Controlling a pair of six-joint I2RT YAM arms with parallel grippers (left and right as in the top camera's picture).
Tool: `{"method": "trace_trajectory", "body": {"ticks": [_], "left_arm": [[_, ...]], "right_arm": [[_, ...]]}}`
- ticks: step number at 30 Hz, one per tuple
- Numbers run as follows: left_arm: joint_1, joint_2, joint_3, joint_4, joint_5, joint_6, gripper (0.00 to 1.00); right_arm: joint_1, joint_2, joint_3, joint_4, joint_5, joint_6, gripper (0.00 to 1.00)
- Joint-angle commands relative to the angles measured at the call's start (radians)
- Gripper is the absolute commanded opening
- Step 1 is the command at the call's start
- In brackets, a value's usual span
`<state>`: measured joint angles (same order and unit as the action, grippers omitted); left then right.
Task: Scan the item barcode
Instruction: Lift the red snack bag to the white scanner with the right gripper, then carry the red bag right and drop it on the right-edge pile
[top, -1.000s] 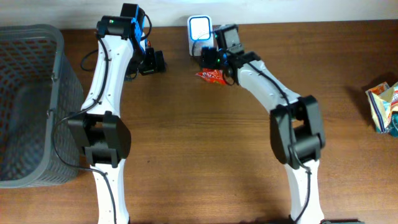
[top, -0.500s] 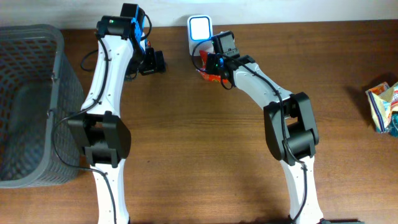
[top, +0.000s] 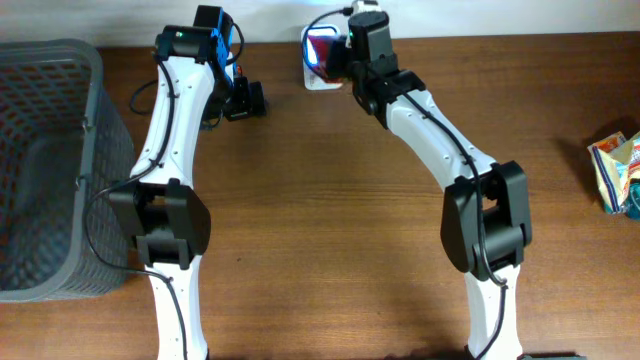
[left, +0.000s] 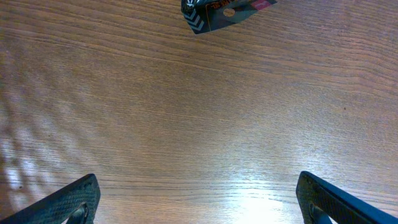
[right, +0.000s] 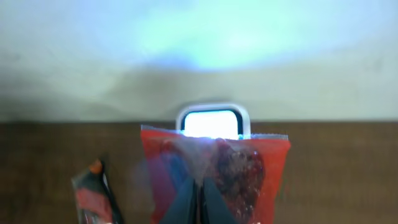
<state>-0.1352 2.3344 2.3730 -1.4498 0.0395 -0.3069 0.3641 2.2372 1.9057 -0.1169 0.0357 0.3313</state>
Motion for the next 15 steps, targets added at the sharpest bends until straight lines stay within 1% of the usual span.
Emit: {"method": "trace_trajectory", "body": {"ticks": [1, 6, 9, 10, 11, 12, 13, 15], "left_arm": [[-0.001, -0.010, -0.003, 0.002, -0.010, 0.005, 0.99], [-0.001, -0.010, -0.003, 0.002, -0.010, 0.005, 0.99], [-0.001, -0.010, -0.003, 0.001, -0.010, 0.005, 0.99], [-0.001, -0.010, -0.003, 0.001, -0.010, 0.005, 0.99], [-0.001, -0.010, -0.003, 0.001, -0.010, 0.005, 0.99], [-0.001, -0.010, -0.003, 0.002, -0.010, 0.005, 0.99], [-0.001, -0.010, -0.003, 0.001, -0.010, 0.005, 0.99], [-0.001, -0.010, -0.003, 0.002, -0.010, 0.005, 0.99]], "right_arm": [[0.015, -0.030, 0.019, 0.072, 0.002, -0.066, 0.04], [0.015, 0.009, 0.019, 0.093, 0.002, -0.066, 0.04], [0.015, 0.003, 0.019, 0.050, 0.008, -0.065, 0.04], [0.015, -0.001, 0.019, 0.020, 0.021, -0.065, 0.10], [0.015, -0.004, 0.019, -0.021, 0.022, -0.064, 0.17], [0.015, -0.004, 0.019, -0.066, 0.021, -0.058, 0.29], [0.015, -0.003, 0.019, -0.163, 0.021, -0.034, 0.39], [0.016, 0.011, 0.017, -0.291, 0.021, -0.024, 0.47]]}}
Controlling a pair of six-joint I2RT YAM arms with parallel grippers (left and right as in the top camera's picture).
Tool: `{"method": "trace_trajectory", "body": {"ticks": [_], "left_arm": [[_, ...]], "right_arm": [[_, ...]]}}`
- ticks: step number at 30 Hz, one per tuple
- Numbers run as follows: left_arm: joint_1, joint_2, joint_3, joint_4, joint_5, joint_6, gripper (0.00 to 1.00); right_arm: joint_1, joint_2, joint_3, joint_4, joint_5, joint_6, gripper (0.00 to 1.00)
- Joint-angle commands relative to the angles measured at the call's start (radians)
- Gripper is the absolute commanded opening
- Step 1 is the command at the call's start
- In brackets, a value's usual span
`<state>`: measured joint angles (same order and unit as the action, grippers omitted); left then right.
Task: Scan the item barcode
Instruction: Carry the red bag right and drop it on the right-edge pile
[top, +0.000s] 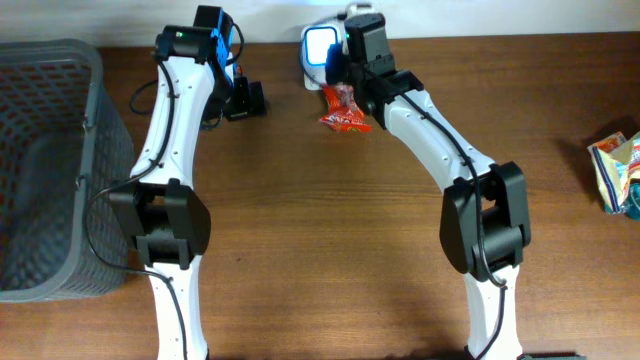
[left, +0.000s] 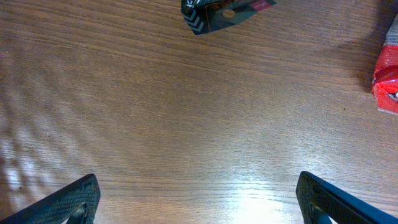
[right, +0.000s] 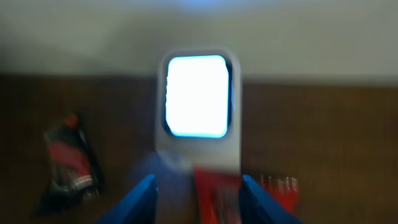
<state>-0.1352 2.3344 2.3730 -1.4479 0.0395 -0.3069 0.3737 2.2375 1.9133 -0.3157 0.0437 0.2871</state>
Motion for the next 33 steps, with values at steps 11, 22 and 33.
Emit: {"method": "trace_trajectory", "body": {"ticks": [11, 22, 33], "left_arm": [[-0.001, -0.010, -0.003, -0.001, -0.010, 0.005, 0.99], [-0.001, -0.010, -0.003, -0.001, -0.010, 0.005, 0.99], [-0.001, -0.010, -0.003, 0.000, -0.010, 0.005, 0.99]], "right_arm": [[0.006, 0.172, 0.009, -0.179, 0.008, 0.069, 0.49], [0.004, 0.144, 0.010, -0.334, 0.316, 0.166, 0.04], [-0.183, -0.063, 0.010, -0.536, 0.407, 0.193, 0.04]]}}
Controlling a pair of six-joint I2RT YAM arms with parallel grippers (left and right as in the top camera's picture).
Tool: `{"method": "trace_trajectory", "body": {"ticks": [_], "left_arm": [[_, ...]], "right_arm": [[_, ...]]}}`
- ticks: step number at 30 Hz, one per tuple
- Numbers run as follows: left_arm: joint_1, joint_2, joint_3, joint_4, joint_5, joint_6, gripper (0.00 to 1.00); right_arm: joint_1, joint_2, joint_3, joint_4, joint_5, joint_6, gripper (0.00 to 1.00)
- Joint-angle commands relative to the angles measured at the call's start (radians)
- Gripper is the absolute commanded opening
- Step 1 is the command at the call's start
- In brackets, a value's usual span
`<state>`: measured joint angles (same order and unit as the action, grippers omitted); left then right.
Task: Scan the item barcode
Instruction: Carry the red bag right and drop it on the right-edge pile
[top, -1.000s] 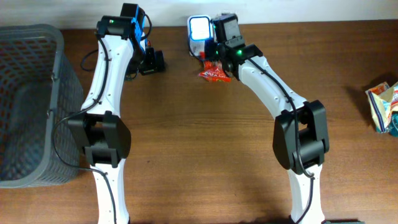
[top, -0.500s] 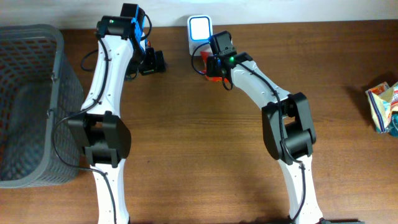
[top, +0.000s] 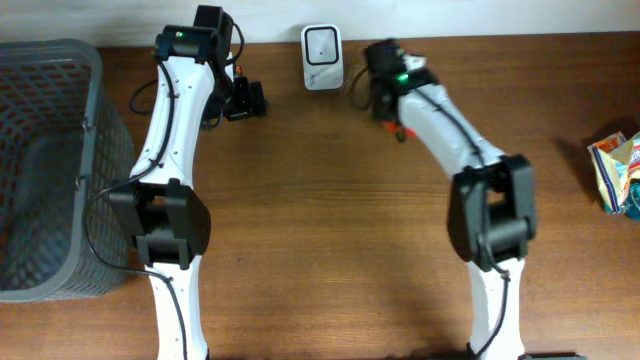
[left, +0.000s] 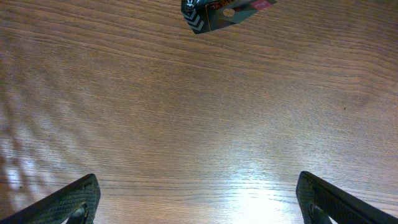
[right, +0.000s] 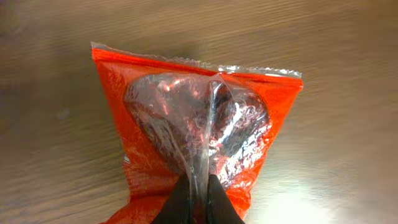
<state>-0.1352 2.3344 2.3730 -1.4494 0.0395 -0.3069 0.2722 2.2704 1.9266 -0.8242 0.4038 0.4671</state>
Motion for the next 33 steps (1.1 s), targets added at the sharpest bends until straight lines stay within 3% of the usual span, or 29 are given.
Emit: {"method": "trace_trajectory", "body": {"ticks": [1, 15, 18, 19, 21, 25, 26, 33], "left_arm": [[-0.001, -0.010, -0.003, 0.001, -0.010, 0.005, 0.99], [-0.001, -0.010, -0.003, 0.001, -0.010, 0.005, 0.99], [-0.001, -0.010, -0.003, 0.001, -0.010, 0.005, 0.99], [-0.001, -0.010, -0.003, 0.001, -0.010, 0.005, 0.99], [-0.001, -0.010, -0.003, 0.001, -0.010, 0.005, 0.99], [-0.001, -0.010, -0.003, 0.001, -0.010, 0.005, 0.99], [-0.001, -0.010, -0.003, 0.001, -0.010, 0.005, 0.99], [-0.001, -0.010, -0.003, 0.001, -0.010, 0.005, 0.99]], "right_arm": [[-0.108, -0.105, -0.004, -0.040, 0.050, 0.013, 0.04], [-0.626, -0.128, -0.005, -0.108, 0.047, -0.051, 0.04], [-0.693, -0.122, -0.005, -0.090, 0.013, -0.124, 0.04], [-0.712, -0.119, -0.005, -0.083, -0.011, -0.162, 0.10], [-0.733, -0.119, -0.005, -0.081, -0.016, -0.175, 0.34], [-0.741, -0.119, -0.004, -0.112, -0.049, -0.175, 0.90], [-0.738, -0.123, -0.004, -0.124, -0.058, -0.174, 0.99], [-0.731, -0.272, -0.003, -0.163, -0.225, -0.166, 0.99]]}}
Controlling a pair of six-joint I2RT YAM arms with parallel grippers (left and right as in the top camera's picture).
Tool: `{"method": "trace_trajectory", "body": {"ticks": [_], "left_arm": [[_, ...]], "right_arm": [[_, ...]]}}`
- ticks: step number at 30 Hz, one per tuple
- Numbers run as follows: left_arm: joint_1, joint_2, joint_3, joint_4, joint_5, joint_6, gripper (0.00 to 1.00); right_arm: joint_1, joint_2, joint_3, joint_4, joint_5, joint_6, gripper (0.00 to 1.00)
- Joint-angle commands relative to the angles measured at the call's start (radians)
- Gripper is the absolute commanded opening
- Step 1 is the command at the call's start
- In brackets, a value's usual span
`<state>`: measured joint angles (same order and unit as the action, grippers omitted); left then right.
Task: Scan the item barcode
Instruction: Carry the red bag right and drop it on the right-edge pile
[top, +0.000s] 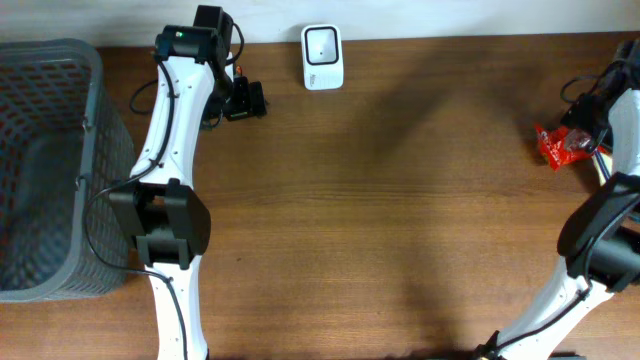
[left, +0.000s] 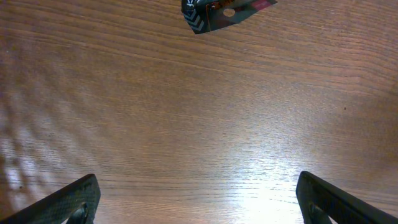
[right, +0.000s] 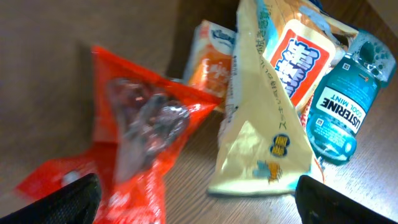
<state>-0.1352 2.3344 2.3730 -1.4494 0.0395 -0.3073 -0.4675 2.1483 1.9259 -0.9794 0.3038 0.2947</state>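
The red snack packet (top: 558, 147) lies at the table's far right edge. In the right wrist view the red snack packet (right: 134, 143) is blurred, below and left of centre. My right gripper (right: 199, 199) is open above it, jaws wide apart, nothing gripped. The white barcode scanner (top: 323, 43) stands at the back middle, far from the packet. My left gripper (left: 199, 199) hangs open over bare wood, with a dark packet (left: 221, 12) ahead of it.
Right of the red packet is a pile: a yellow snack bag (right: 267, 124), a teal mouthwash bottle (right: 339, 106) and an orange pack (right: 211, 56). A grey mesh basket (top: 50, 160) fills the left edge. The dark packet (top: 245, 100) lies left of the scanner.
My right gripper was shut on the red packet just right of the scanner. Now it is at the far right edge, open, and the packet rests beside the pile. The left arm is unchanged.
My right gripper held the red packet up in front of the lit scanner. Then the packet was lower, just in front of it. Then it was held over the table right of the scanner, whose light was off. Now it lies released at the far right.
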Motion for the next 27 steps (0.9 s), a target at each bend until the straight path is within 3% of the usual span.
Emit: {"method": "trace_trajectory", "body": {"ticks": [1, 9, 13, 27], "left_arm": [[-0.001, -0.010, -0.003, 0.001, -0.010, 0.005, 0.99], [-0.001, -0.010, -0.003, 0.001, -0.010, 0.005, 0.99], [-0.001, -0.010, -0.003, 0.001, -0.010, 0.005, 0.99], [-0.002, -0.010, -0.003, 0.027, 0.010, 0.005, 0.99]], "right_arm": [[0.008, -0.192, -0.002, -0.016, -0.178, 0.030, 0.99], [0.037, -0.436, -0.002, -0.164, -0.518, 0.058, 0.98], [0.083, -0.418, -0.003, -0.248, -0.517, 0.058, 0.99], [0.094, -0.402, -0.003, -0.248, -0.517, 0.058, 0.98]]}}
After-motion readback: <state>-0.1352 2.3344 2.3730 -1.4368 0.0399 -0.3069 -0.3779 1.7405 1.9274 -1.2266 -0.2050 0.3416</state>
